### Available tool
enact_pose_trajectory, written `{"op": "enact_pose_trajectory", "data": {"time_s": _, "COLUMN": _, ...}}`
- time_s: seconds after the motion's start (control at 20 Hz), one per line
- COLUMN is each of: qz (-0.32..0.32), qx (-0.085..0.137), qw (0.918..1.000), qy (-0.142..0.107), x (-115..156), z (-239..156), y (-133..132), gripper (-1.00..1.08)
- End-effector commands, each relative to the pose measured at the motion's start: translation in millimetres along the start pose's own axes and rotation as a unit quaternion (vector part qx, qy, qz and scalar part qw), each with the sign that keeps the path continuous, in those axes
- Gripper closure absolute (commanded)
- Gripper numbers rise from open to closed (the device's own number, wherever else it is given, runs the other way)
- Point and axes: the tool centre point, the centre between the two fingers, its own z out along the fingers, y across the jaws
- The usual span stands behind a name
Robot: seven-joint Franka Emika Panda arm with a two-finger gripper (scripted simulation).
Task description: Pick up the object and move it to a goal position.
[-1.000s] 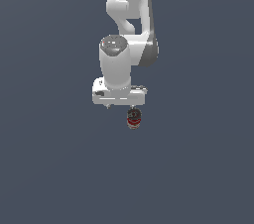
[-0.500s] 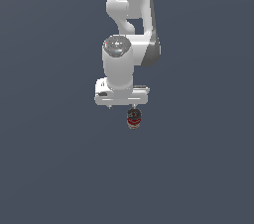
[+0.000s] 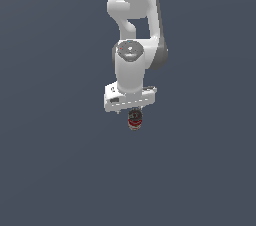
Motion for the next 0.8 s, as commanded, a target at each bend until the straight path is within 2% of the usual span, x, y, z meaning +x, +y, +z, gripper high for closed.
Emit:
{"op": "enact_pose_trajectory", "data": {"time_s": 0.0, "qz": -0.032, "qx": -0.002, "qw": 0.9995, "qy": 0.002, "x": 2.6, "z": 4.1, "y": -9.1, "gripper": -0.92}}
{"op": "enact_pose_trajectory", "data": {"time_s": 0.35, "qz": -0.082, "qx": -0.004, "qw": 0.9966, "qy": 0.006, "x": 6.5, "z": 10.5, "y": -23.8, "gripper": -0.92}}
{"op": "enact_pose_trajectory", "data": {"time_s": 0.75, "qz": -0.084, "qx": -0.004, "qw": 0.9964, "qy": 0.006, "x": 6.5, "z": 17.0, "y": -24.7, "gripper": -0.92}}
